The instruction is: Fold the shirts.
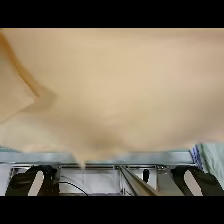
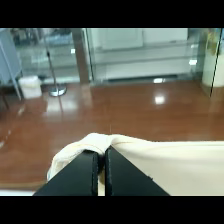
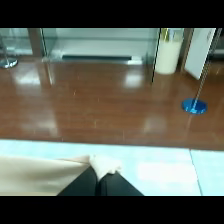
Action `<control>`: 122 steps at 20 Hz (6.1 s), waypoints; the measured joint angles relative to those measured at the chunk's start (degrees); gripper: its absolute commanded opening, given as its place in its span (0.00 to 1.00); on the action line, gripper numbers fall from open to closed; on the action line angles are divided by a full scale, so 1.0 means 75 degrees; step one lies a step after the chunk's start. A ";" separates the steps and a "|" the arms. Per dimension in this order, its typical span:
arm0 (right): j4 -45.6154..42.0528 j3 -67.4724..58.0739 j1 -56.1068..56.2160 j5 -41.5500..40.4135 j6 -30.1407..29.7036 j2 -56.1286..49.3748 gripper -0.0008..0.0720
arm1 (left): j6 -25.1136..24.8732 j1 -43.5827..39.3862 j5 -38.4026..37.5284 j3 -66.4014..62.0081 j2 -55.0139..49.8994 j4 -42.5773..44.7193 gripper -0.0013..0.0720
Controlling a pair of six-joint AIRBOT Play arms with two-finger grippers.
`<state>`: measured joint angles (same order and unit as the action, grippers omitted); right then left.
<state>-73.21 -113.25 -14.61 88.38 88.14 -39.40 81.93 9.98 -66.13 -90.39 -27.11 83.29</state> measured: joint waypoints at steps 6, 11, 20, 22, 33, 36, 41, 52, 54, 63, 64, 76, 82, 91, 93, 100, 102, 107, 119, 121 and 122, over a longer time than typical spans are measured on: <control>0.0758 0.2766 0.0000 -0.0338 0.0026 -0.0061 0.04 | 0.0417 -0.0178 -0.0236 0.1603 -0.0901 -0.0312 0.05; 0.1486 0.5152 0.0017 -0.1749 -0.0533 -0.1230 0.04 | 0.0481 -0.0242 0.0595 0.2672 -0.2903 -0.0863 0.05; 0.3220 0.4424 0.0157 -0.3751 -0.1361 -0.6059 0.04 | 0.0455 -0.0603 0.2069 0.1198 -0.8052 -0.2378 0.05; 0.3360 0.3736 0.0166 -0.3791 -0.1303 -0.7012 0.04 | 0.0455 -0.0627 0.2157 0.0705 -0.8883 -0.2844 0.05; 0.3401 0.2474 -0.0233 -0.1915 -0.1303 -0.8250 0.04 | -0.0329 0.0070 -0.0079 -0.0688 -1.0034 -0.3515 0.05; 0.2751 0.2620 -0.0262 -0.1064 -0.1378 -0.8212 0.04 | -0.0679 0.0251 -0.1288 -0.0662 -1.0145 -0.3290 0.05; 0.1833 0.3512 -0.0026 -0.0848 -0.1341 -0.8192 0.04 | -0.0883 0.0268 -0.2130 -0.0047 -1.0439 -0.2903 0.05; 0.1463 0.4097 0.0111 -0.1005 -0.0892 -0.8189 0.57 | -0.0775 0.0379 -0.3013 0.0251 -1.0602 -0.2422 0.70; 0.1550 0.4103 0.0108 -0.0746 -0.0880 -0.8186 0.58 | -0.0597 0.0402 -0.3217 0.0251 -1.0535 -0.2430 0.70; 0.0548 0.6222 -0.0326 -0.1256 -0.0717 -0.5572 0.58 | -0.0248 0.1230 -0.2448 0.2506 -0.7778 -0.2124 0.70; 0.0589 0.6916 -0.0440 -0.1664 -0.0723 -0.4948 0.58 | -0.0335 0.1518 -0.2154 0.3179 -0.7265 -0.2095 0.70; 0.2570 1.1112 -0.0863 -0.3745 -0.1166 -0.0819 0.58 | -0.0965 0.3803 -0.1282 0.7988 -0.5065 -0.2938 0.70; 0.2818 1.1243 -0.0863 -0.3893 -0.1274 -0.0685 0.58 | -0.1072 0.3663 -0.1122 0.8717 -0.5015 -0.3366 0.70; 0.1480 1.1255 -0.1215 -0.4109 -0.0495 -0.0816 0.57 | -0.1256 0.2177 -0.0198 0.9250 -0.5015 -0.4030 0.05; 0.0708 1.1258 -0.1378 -0.3550 -0.0204 -0.1081 0.57 | -0.1259 0.2072 -0.0149 0.9168 -0.5015 -0.4045 0.05; 0.0714 1.1392 -0.1533 -0.1988 -0.0609 -0.2363 0.57 | -0.1268 0.1964 0.0189 0.9008 -0.5015 -0.4124 0.05; 0.0860 1.1409 -0.1542 -0.1970 -0.0638 -0.2702 0.57 | -0.1268 0.1958 0.0219 0.9002 -0.5015 -0.4127 0.05; 0.1437 1.1421 -0.1032 -0.2040 -0.0641 -0.3450 0.57 | -0.1268 0.1958 0.0251 0.8993 -0.5015 -0.4127 0.05; 0.3386 1.0590 -0.0262 -0.2914 -0.1880 -0.3786 0.04 | -0.1609 0.1906 0.0044 0.7428 -0.5024 -0.4765 0.05; 0.3558 0.9958 -0.0254 -0.2943 -0.1856 -0.3864 0.04 | -0.1585 0.1725 0.0195 0.6808 -0.5103 -0.5050 0.05; 0.3666 0.9652 -0.0245 -0.2993 -0.1807 -0.3955 0.04 | -0.1524 0.1580 0.0256 0.6470 -0.5225 -0.5196 0.05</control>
<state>-45.71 -40.86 -16.45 65.93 74.59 -69.06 70.50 21.82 -64.20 -41.87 -66.30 44.31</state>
